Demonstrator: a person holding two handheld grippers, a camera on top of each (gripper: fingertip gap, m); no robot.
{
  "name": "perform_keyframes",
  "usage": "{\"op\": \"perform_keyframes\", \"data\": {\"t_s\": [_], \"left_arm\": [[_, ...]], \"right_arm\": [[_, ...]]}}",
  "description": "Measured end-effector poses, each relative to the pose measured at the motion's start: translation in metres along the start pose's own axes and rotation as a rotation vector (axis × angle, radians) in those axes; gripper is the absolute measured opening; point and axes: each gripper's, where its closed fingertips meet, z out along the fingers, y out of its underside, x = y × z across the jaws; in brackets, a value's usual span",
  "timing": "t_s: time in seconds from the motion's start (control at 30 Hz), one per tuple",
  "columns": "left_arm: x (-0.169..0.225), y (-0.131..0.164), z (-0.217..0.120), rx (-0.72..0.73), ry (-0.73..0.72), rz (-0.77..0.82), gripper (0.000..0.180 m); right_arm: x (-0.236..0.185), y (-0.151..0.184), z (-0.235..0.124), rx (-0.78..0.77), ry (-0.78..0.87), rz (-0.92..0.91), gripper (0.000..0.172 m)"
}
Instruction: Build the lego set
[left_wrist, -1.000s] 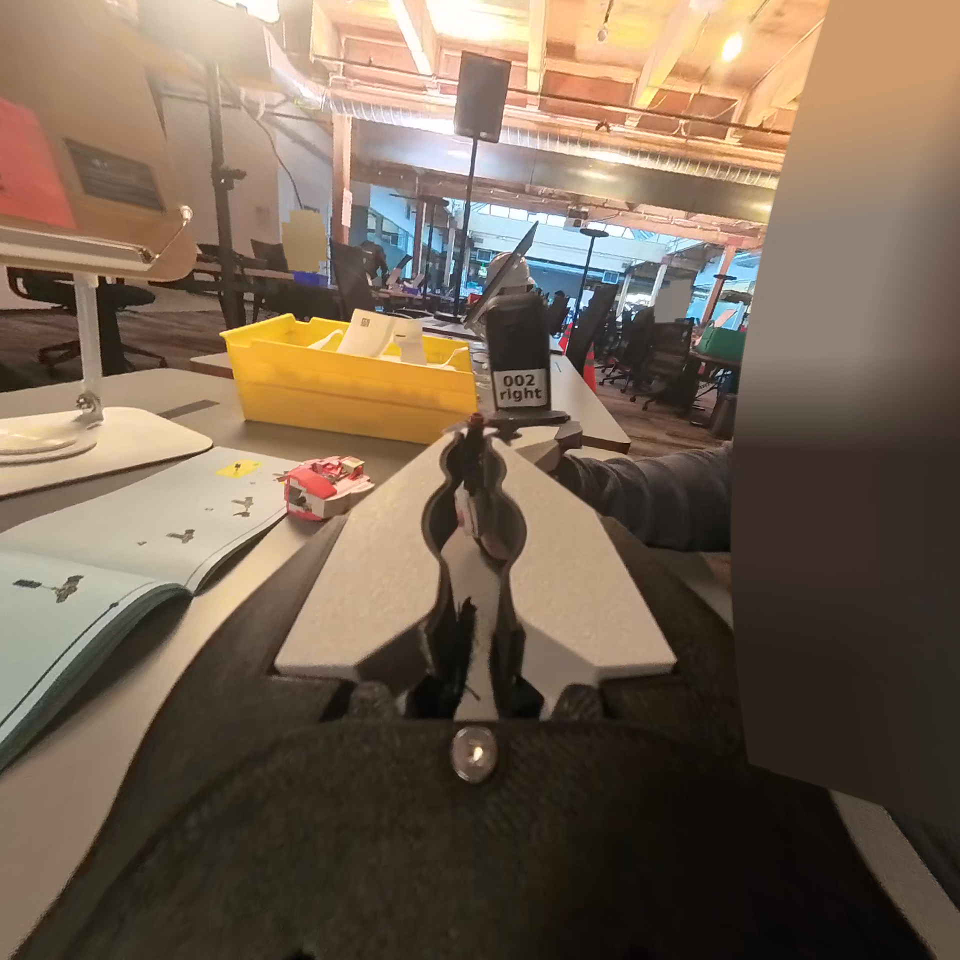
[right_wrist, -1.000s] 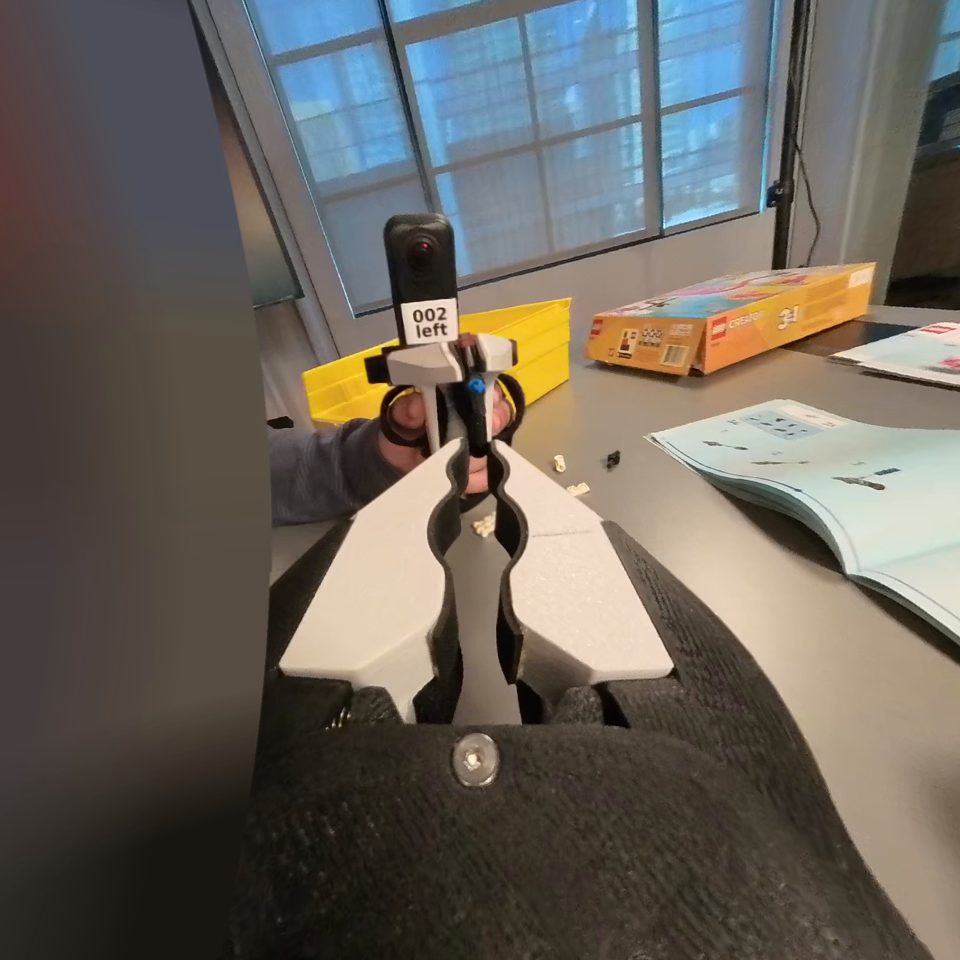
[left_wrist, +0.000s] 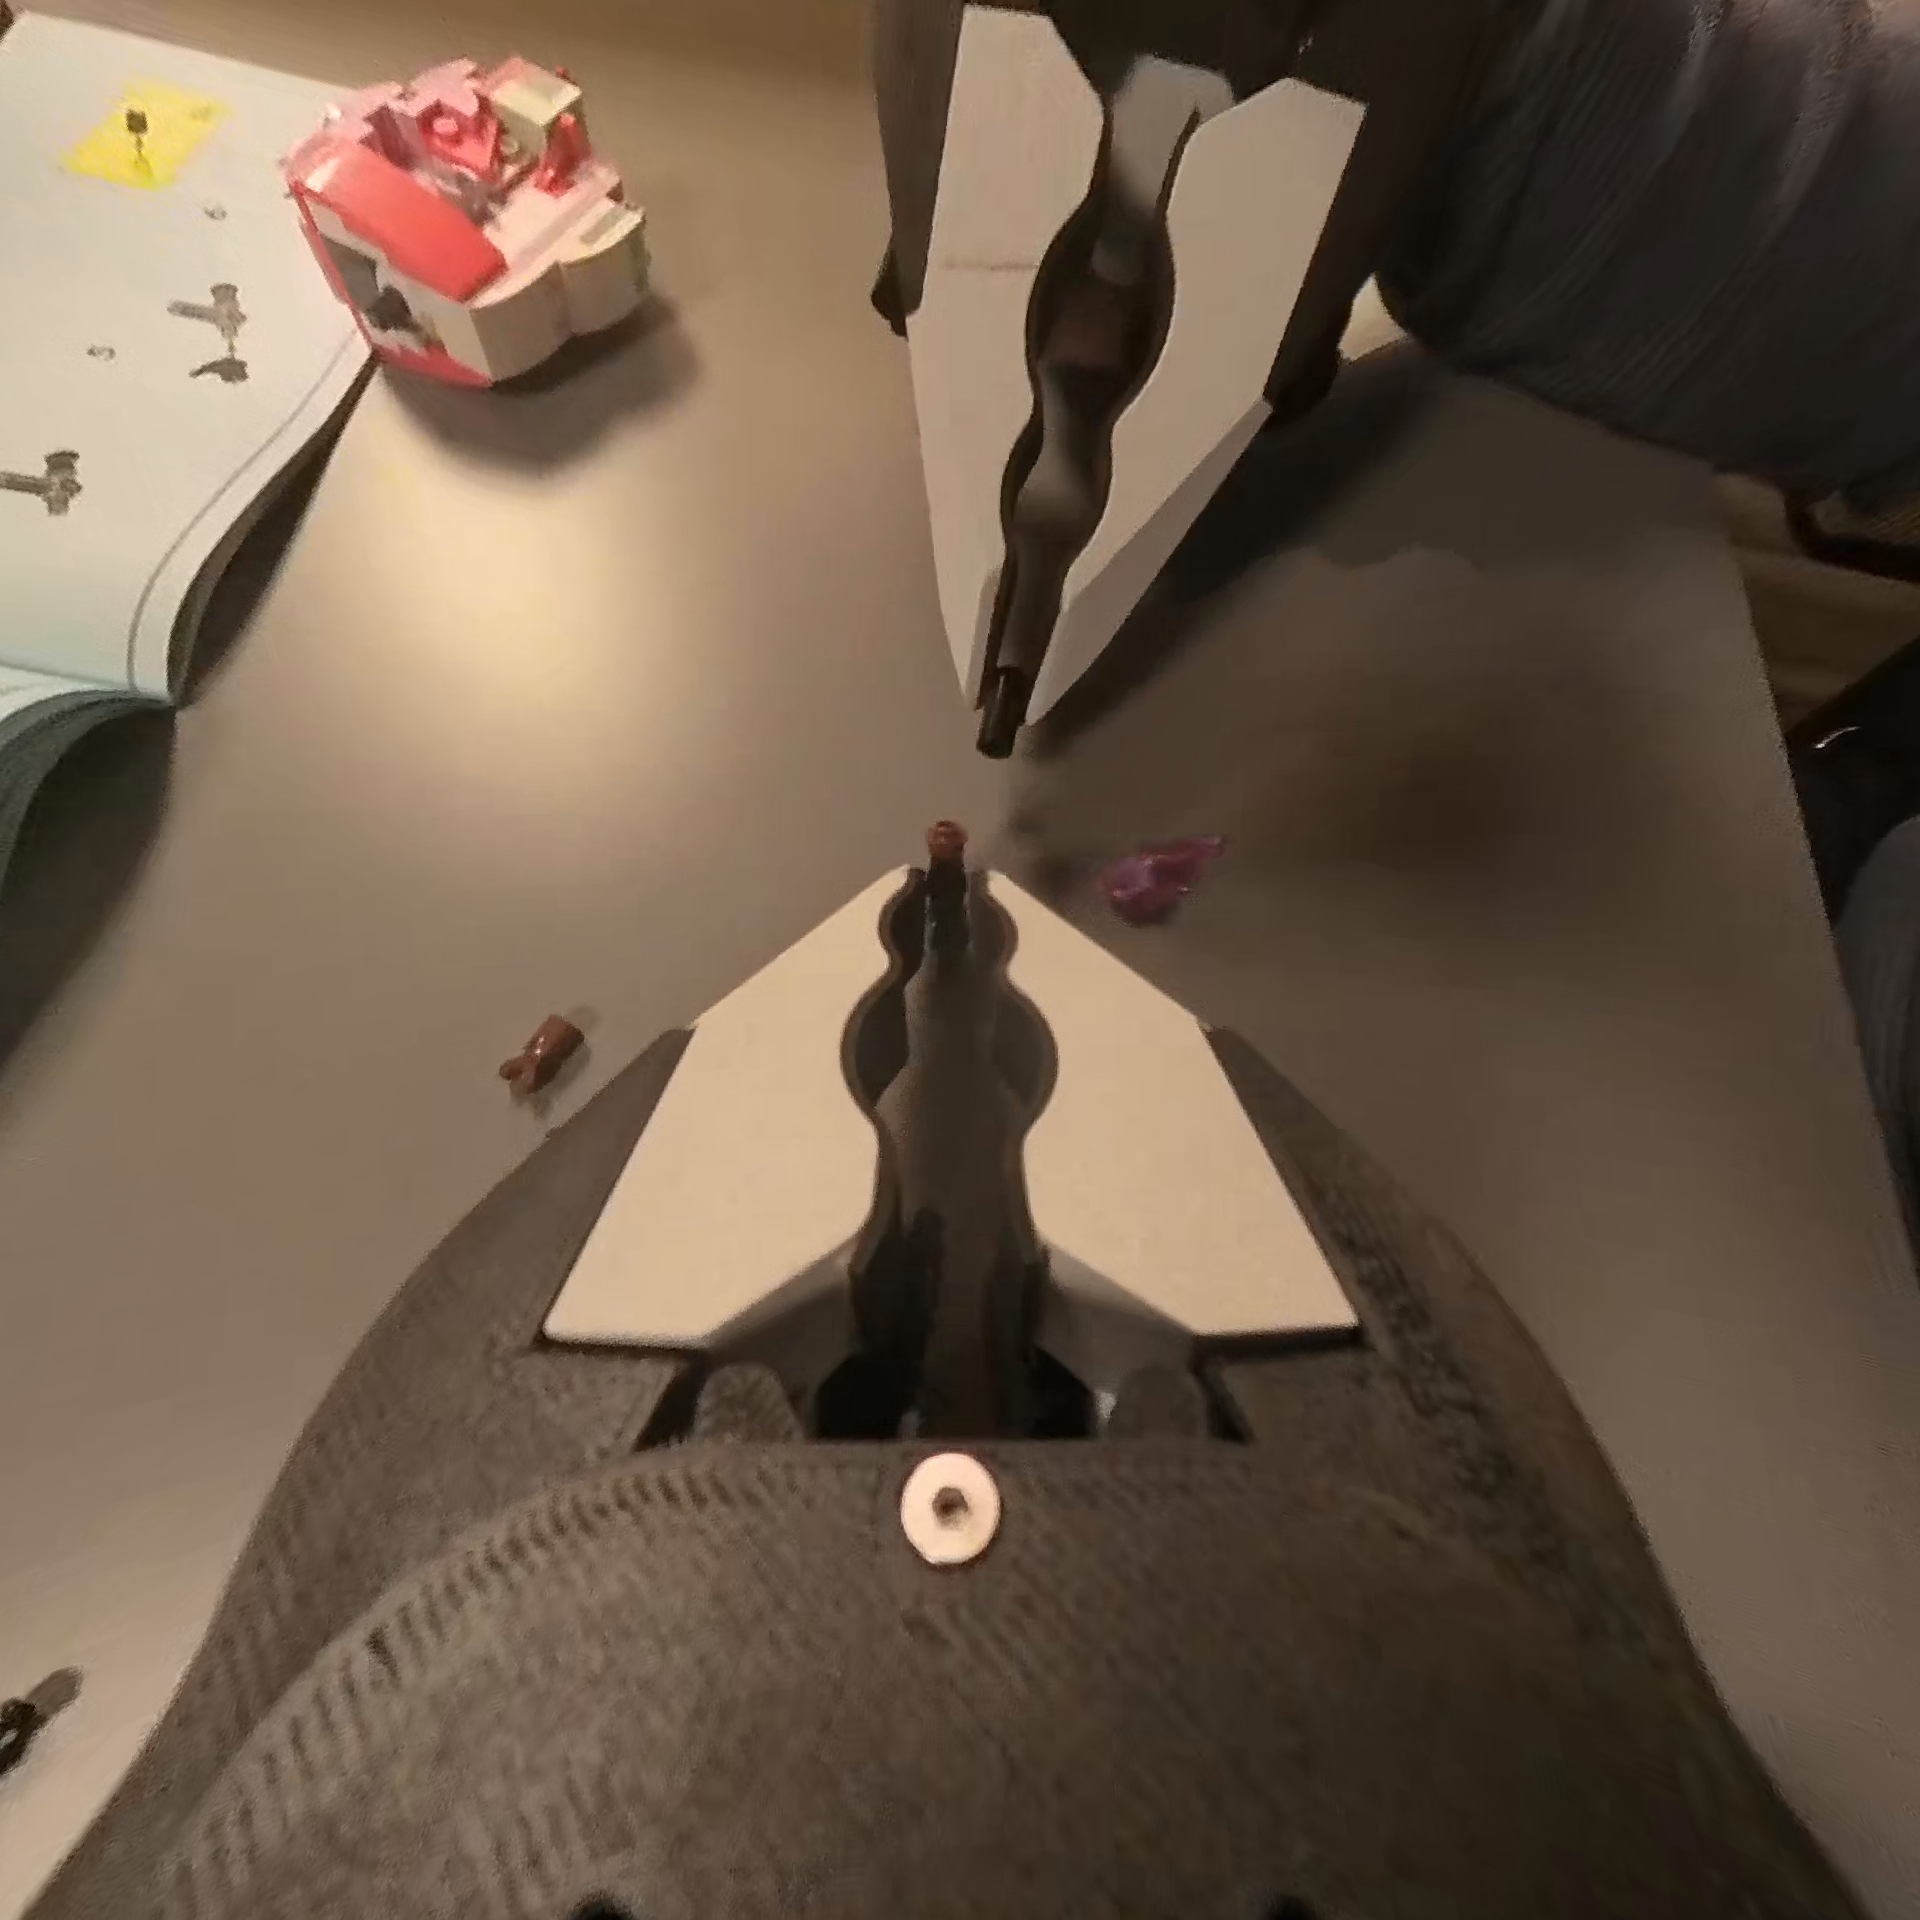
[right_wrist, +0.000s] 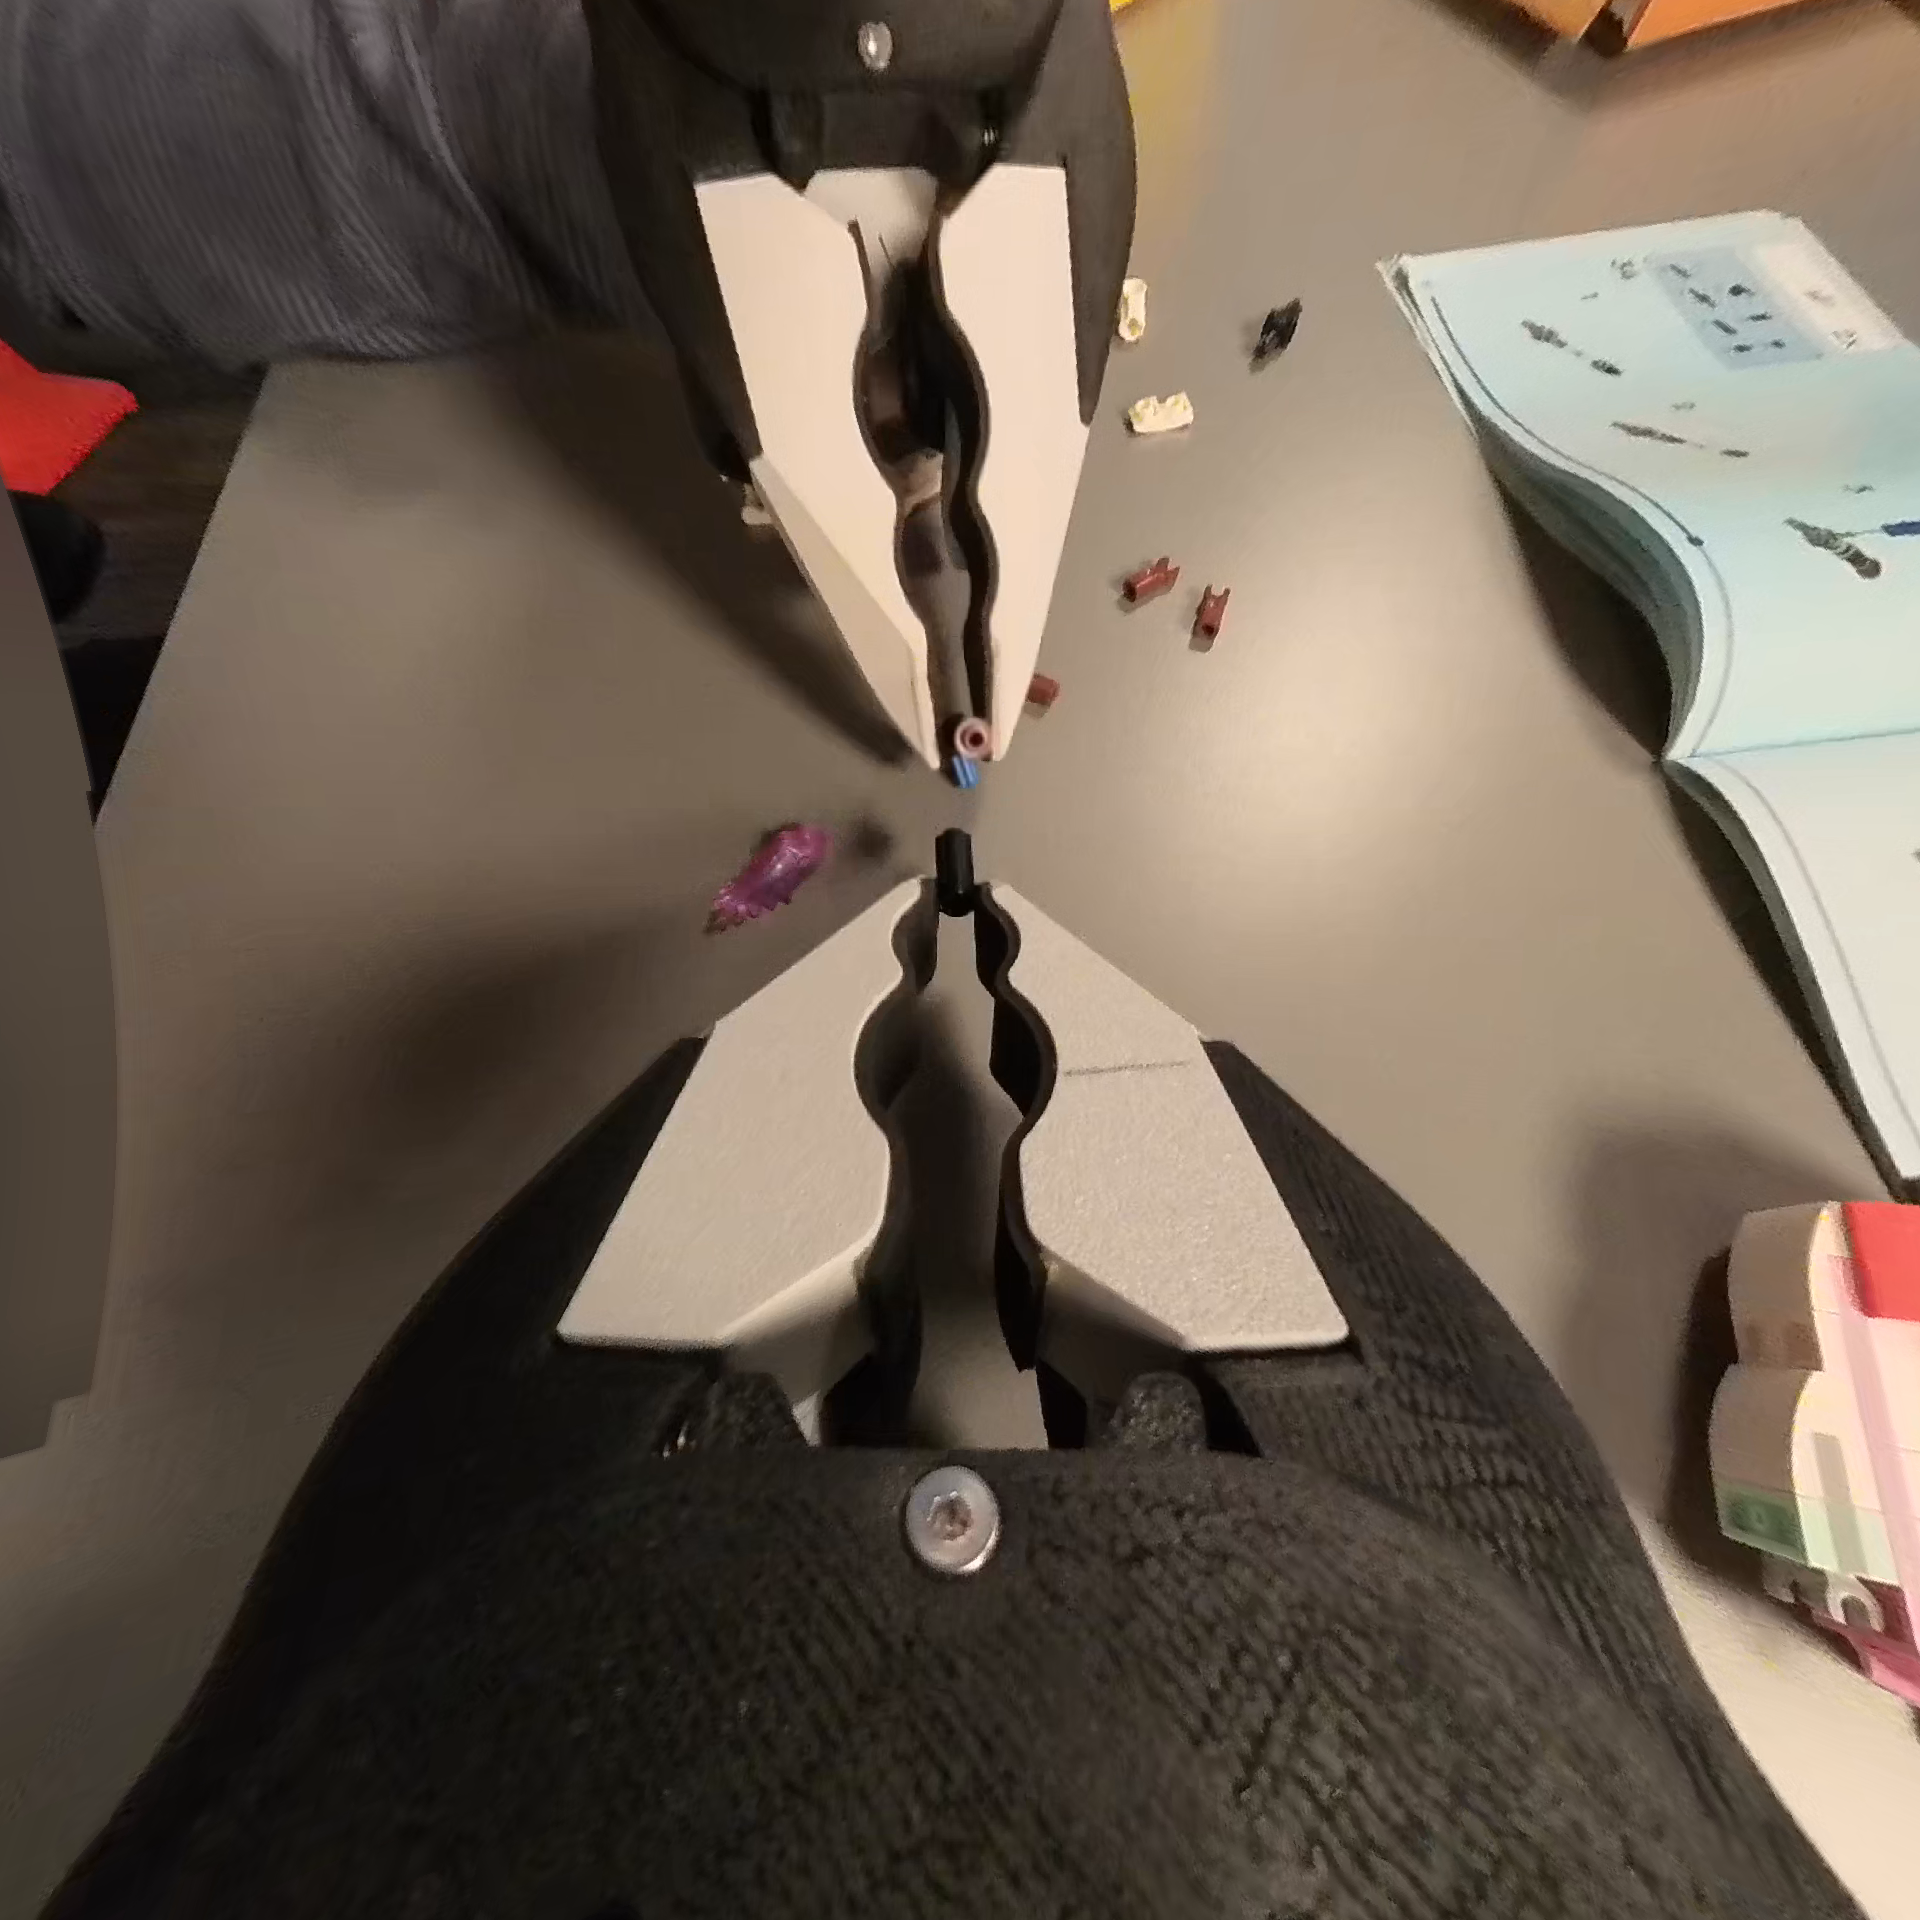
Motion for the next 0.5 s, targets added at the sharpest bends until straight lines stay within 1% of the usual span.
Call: {"op": "perform_keyframes", "data": {"t_s": [0.1,0.13,0.23,0.37,0.5], "left_arm": [[-0.0016,0.0068,0.0011,-0.040,-0.003,-0.004,0.028],[-0.0020,0.0076,0.0012,-0.045,-0.007,0.001,0.030],[-0.0026,0.0063,-0.0012,-0.029,-0.001,-0.006,0.031],[-0.0035,0.0059,-0.0033,-0.018,0.026,-0.056,0.030],[-0.0037,0.0057,-0.0024,-0.021,0.011,-0.033,0.033]], "right_arm": [[0.0006,-0.0008,-0.0006,0.007,0.000,0.005,0.006],[0.0008,-0.0010,-0.0008,0.009,0.000,0.009,0.006],[0.0017,-0.0014,-0.0012,0.014,-0.004,0.024,0.006],[0.0022,0.0002,-0.0001,0.001,0.002,0.024,0.006],[0.0031,0.0000,0.0004,0.001,0.011,0.014,0.006]]}}
